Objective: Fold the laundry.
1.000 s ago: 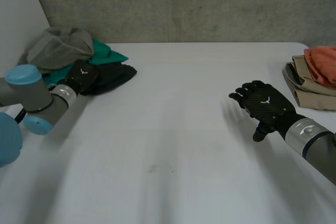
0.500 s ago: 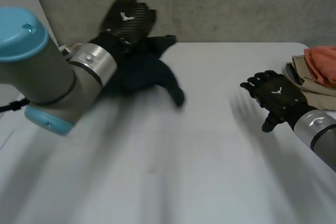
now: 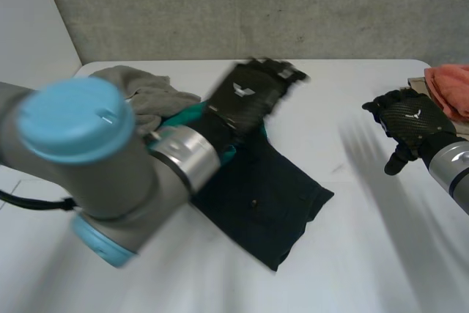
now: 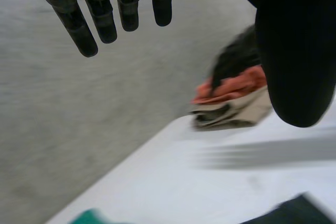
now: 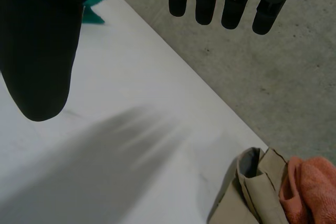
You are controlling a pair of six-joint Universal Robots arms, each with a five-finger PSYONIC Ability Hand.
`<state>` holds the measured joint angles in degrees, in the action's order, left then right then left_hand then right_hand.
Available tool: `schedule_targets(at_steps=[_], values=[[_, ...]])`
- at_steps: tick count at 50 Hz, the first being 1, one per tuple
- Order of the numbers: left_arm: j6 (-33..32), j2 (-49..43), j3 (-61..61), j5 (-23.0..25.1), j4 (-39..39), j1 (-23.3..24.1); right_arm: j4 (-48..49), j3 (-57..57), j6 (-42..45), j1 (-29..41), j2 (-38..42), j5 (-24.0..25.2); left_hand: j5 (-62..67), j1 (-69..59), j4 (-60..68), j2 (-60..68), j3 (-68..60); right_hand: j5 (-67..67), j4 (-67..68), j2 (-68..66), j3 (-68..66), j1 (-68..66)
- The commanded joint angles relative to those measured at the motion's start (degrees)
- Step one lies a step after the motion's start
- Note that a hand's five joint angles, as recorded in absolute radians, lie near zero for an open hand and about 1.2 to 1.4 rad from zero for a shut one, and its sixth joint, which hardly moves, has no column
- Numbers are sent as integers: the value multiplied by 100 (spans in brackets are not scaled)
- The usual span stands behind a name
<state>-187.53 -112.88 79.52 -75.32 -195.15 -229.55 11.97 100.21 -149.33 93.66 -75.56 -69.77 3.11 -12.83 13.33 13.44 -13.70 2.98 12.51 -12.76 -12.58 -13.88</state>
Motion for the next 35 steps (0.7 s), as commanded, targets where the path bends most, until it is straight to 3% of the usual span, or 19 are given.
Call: schedule_targets(at_steps=[1, 5, 9, 15, 20, 23, 25, 28, 31, 32, 35], values=[[-441, 758, 493, -9, 152, -1213, -1221, -239, -746, 318, -618, 147, 113, -141, 91, 80, -54, -298, -251, 276, 258, 388], [-775, 697, 661, -9, 214, -1460, -1855, -301, -940, 977, -627, 604, 164, -192, 143, 132, -105, -298, -251, 276, 258, 388], [-1188, 171, 679, -9, 398, -1610, -1760, -186, -905, 1523, -469, 772, 265, -293, 243, 232, -206, -298, -251, 276, 258, 388], [-1909, -725, 399, -44, 460, -1637, -969, -151, -537, 2261, 533, 280, 550, -578, 528, 517, -491, -298, -251, 276, 258, 388], [-1972, -1148, 29, -45, 531, -1637, -775, -160, -27, 2630, 814, -247, 1541, -1569, 1519, 1508, -1482, -298, -251, 276, 258, 388], [-1981, -1333, -77, -36, 548, -1645, -609, -160, 105, 2753, 1051, -327, 2433, -2461, 2411, 2400, -2374, -242, -195, 220, 202, 333], [-1989, -1509, -208, -45, 601, -1637, -512, -169, 106, 2789, 1174, -336, 4511, -4539, 4489, 4478, -4452, 663, 710, -685, -703, -572], [-2007, -1562, -305, -53, 653, -1637, -424, -186, 114, 2807, 1254, -353, 6382, -6410, 6360, 6349, -6323, 2124, 2171, -2146, -2164, -2034], [-2147, -1545, -428, -176, 671, -1645, -423, -221, 123, 2798, 1289, -371, 6689, -6717, 6667, 6656, -6630, 3993, 4040, -4015, -4033, -3903], [-2200, -1527, -472, -272, 663, -1645, -441, -256, 123, 2798, 1298, -371, 6689, -6717, 6667, 6656, -6630, 5299, 5346, -5321, -5339, -5208], [-2420, -1474, -674, -878, 619, -1654, -423, -274, 123, 2780, 1298, -371, 6689, -6717, 6667, 6656, -6630, 6702, 6749, -6723, -6742, -6611]])
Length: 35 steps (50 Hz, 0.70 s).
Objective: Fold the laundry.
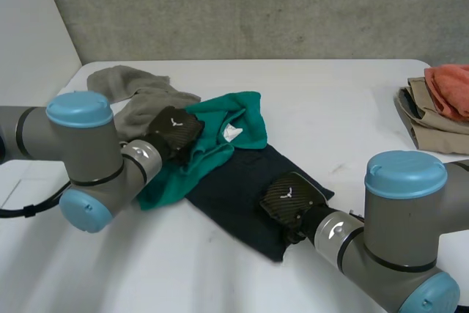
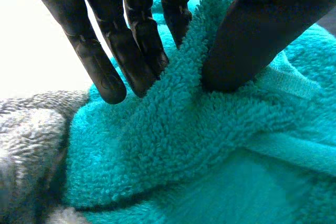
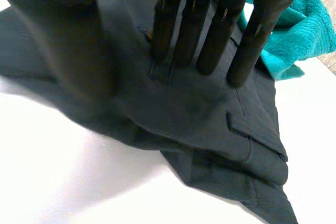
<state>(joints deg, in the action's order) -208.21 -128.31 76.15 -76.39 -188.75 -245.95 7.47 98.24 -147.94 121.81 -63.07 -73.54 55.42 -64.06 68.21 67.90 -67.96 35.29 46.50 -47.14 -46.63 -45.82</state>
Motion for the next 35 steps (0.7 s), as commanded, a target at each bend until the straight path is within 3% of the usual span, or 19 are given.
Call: schedule_targets(at_steps=[1, 3, 8, 21, 27, 28, 29, 30, 32, 35], values=[[-413, 78, -408, -946, -39, -32, 26, -77, -16, -61, 32, -3, 1458, -1594, 1179, 1210, -1204, 3471, 3350, -3286, -3337, -3418], [-615, 192, -654, -1456, -180, -164, 18, -85, -25, -87, 6, 6, 1458, -1594, 1179, 1210, -1204, 3471, 3350, -3286, -3337, -3418], [-992, 561, -848, -2019, -759, -822, -9, -33, -25, -105, -65, -3, 1458, -1594, 1179, 1210, -1204, 3471, 3350, -3286, -3337, -3418], [-1739, 948, -813, -2099, -2253, -1711, -281, 117, -25, -245, -794, 24, 1458, -1594, 1179, 1210, -1204, 3471, 3350, -3286, -3337, -3418], [-1934, 931, -611, -2055, -2290, -1650, -281, 196, -16, -298, -794, 24, 1458, -1594, 1179, 1210, -1204, 3471, 3350, -3286, -3337, -3418], [-1916, 931, -532, -2038, -2272, -1597, -281, 213, -25, -298, -794, 24, 61, -198, -218, -186, 193, 3471, 3350, -3286, -3337, -3418], [-1907, 931, -357, -1968, -2272, -1432, -281, 213, -25, -298, -794, 24, -3383, 3247, -3662, -3631, 3637, 3471, 3350, -3286, -3337, -3418], [-1899, 931, -277, -1906, -2272, -1326, -281, 222, -25, -290, -794, 24, -4550, 4414, -4829, -4798, 4804, 3471, 3350, -3286, -3337, -3418], [-1890, 931, -145, -1740, -2255, -1106, -281, 222, -25, -298, -794, 15, -5501, 5365, -5780, -5749, 5755, 3471, 3350, -3286, -3337, -3418], [-1898, 992, 276, -1458, -1992, -728, -290, 187, -33, -316, -820, 6, -5538, 5401, -5817, -5785, 5792, 3471, 3350, -3286, -3337, -3418]])
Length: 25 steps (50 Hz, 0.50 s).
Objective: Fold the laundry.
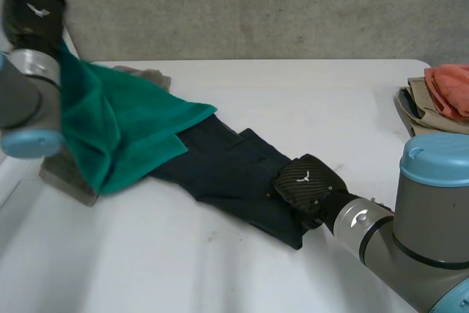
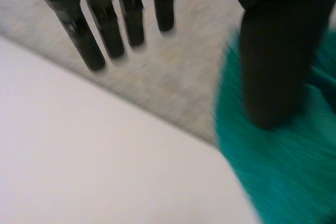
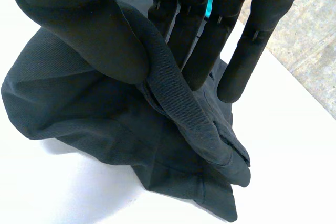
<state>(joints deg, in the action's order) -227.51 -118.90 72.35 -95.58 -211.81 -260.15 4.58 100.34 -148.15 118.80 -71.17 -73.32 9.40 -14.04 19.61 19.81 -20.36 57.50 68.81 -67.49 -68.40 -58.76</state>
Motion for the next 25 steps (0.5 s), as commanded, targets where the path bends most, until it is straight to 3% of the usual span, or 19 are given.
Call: schedule_targets(at_steps=[1, 9, 16, 25], values=[[40, 164, 927, 566, 663, 842, -10, -32, -12, -23, -37, -16, -902, 366, -923, -943, 998, 1250, 1119, -1251, -1160, -2124], [136, 315, 1466, 840, 2037, 1195, -19, -41, 6, -454, -249, 46, -784, 248, -805, -825, 880, 1250, 1119, -1251, -1160, -2124], [558, -447, 1003, 919, 2012, 1003, -19, -6, -3, -507, -231, 72, -667, 131, -688, -708, 763, 1250, 1119, -1251, -1160, -2124], [541, -1407, -27, 936, 1950, 501, -186, 3, 6, -612, -231, 107, 240, -777, 220, 200, -145, 1250, 1119, -1251, -1160, -2124]])
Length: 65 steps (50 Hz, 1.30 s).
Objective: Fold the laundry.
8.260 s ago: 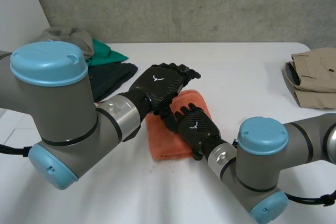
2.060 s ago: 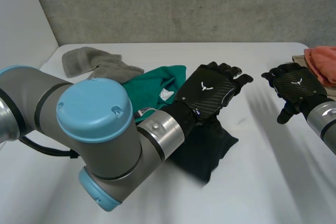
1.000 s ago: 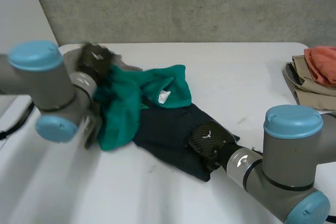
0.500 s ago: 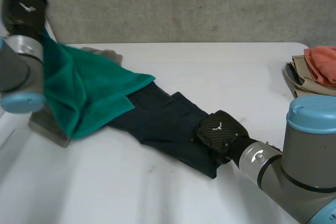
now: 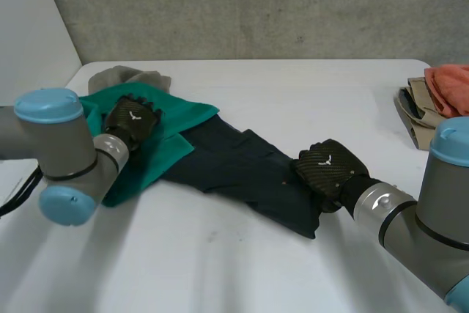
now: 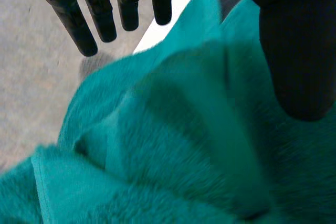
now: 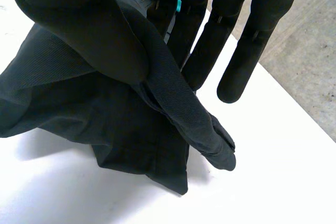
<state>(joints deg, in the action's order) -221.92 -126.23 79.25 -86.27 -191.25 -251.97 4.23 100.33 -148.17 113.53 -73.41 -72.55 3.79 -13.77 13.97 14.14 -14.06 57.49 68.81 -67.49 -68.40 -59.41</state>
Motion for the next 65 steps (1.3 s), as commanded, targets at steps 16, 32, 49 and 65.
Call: schedule_targets(at_steps=[16, 32, 49, 65], values=[[-176, -1343, -1869, -284, -368, -862, -300, 13, 227, -437, -112, 13, 6621, -6623, 6603, 6586, -6594, 1251, 1119, -1251, -1160, -2059], [-387, -148, -877, -945, -2514, -1056, -379, -5, 209, -437, -129, 22, 749, -751, 731, 714, -722, 1251, 1119, -1251, -1160, -2059], [-141, 459, 847, 215, -659, 236, -449, -14, 227, -587, -463, 31, -22, 20, -40, -57, 49, 1251, 1119, -1251, -1160, -2059], [-229, -376, -14, -855, -334, -361, -449, -49, 244, -736, -446, 31, 6621, -6623, 6603, 6586, -6594, 1251, 1119, -1251, -1160, -2059]])
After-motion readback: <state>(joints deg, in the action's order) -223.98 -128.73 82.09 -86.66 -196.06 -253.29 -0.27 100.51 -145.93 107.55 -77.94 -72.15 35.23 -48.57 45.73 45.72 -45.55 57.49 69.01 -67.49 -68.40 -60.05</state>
